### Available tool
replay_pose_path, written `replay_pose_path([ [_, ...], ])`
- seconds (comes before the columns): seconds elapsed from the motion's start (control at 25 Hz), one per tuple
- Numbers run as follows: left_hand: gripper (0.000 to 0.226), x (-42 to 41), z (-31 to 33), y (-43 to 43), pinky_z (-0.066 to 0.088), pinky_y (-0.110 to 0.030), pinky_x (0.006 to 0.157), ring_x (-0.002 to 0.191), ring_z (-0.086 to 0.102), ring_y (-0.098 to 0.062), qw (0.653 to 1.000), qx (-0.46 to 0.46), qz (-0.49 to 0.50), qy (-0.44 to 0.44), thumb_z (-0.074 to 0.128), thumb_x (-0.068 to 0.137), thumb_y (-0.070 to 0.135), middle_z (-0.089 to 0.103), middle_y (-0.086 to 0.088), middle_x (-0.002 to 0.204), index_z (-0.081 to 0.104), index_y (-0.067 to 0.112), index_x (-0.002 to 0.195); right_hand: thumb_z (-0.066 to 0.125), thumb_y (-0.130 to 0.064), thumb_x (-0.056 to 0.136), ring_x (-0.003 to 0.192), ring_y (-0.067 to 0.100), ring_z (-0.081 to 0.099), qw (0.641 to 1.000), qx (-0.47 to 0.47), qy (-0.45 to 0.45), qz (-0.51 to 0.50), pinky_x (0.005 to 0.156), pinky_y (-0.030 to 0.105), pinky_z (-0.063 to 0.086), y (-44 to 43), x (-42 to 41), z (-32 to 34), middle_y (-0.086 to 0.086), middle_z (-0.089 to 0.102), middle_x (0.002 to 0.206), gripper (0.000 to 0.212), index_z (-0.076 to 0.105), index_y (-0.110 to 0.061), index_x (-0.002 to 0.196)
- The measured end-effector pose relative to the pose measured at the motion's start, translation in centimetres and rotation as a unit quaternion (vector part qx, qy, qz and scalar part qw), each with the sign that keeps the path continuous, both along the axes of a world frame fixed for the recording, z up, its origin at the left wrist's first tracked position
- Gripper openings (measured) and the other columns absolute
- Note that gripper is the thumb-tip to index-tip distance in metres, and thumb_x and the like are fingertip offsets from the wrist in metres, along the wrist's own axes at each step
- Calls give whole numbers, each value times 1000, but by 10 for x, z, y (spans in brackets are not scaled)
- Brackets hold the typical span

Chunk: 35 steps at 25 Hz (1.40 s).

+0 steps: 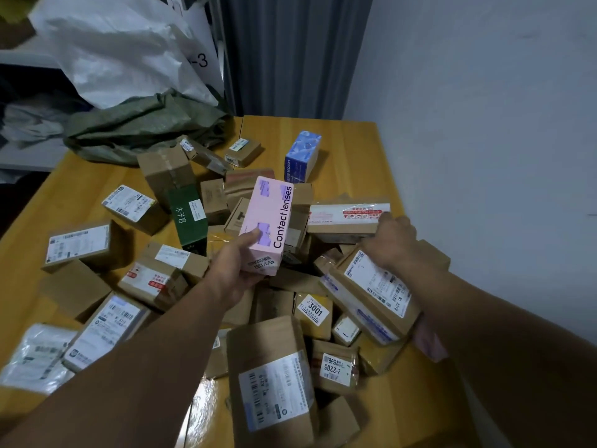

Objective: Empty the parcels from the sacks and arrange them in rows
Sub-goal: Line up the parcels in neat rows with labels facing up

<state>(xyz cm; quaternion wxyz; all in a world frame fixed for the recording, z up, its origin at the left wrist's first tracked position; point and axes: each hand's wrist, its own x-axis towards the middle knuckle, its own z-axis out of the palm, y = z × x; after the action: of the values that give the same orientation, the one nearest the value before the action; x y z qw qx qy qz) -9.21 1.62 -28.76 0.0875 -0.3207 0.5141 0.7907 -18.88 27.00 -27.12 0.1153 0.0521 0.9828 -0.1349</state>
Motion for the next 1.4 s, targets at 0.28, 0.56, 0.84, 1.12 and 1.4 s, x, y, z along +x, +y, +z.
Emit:
replay_pose_path([
  [0.28,32,-7,-11,9,55,-38,82,95,70,-24,1000,8,23,15,63,91,27,77,-7,103,63,13,120,79,-25,81,144,40,18,984,120,34,123,108,54,39,7,-42,-13,20,12,158,99,13,-10,154],
  [0.56,28,-6,-13,9,53,-30,71,88,72,-19,999,3,38,19,62,93,25,77,-7,103,65,12,118,81,-25,78,130,34,37,964,173,70,191,94,49,48,11,-52,-17,18,38,139,93,23,-4,148],
  [0.84,32,11,3,-3,53,-41,93,102,67,-26,996,12,76,49,61,94,31,76,-8,105,66,13,120,79,-28,76,124,37,38,986,54,85,135,96,46,45,-18,-42,53,19,38,131,75,37,-7,134],
  [1.12,33,65,29,-59,50,-48,97,102,67,-28,988,69,112,77,50,98,49,78,-4,95,69,25,111,77,-40,74,129,39,39,991,-5,94,92,102,40,39,-87,21,117,19,41,139,83,39,-8,142],
  [1.4,46,150,38,-148,60,-44,78,99,70,-25,982,108,149,37,48,96,57,76,-7,104,68,24,120,79,-43,54,107,31,57,990,-99,32,96,73,36,49,-187,118,145,10,61,120,69,61,-13,113],
])
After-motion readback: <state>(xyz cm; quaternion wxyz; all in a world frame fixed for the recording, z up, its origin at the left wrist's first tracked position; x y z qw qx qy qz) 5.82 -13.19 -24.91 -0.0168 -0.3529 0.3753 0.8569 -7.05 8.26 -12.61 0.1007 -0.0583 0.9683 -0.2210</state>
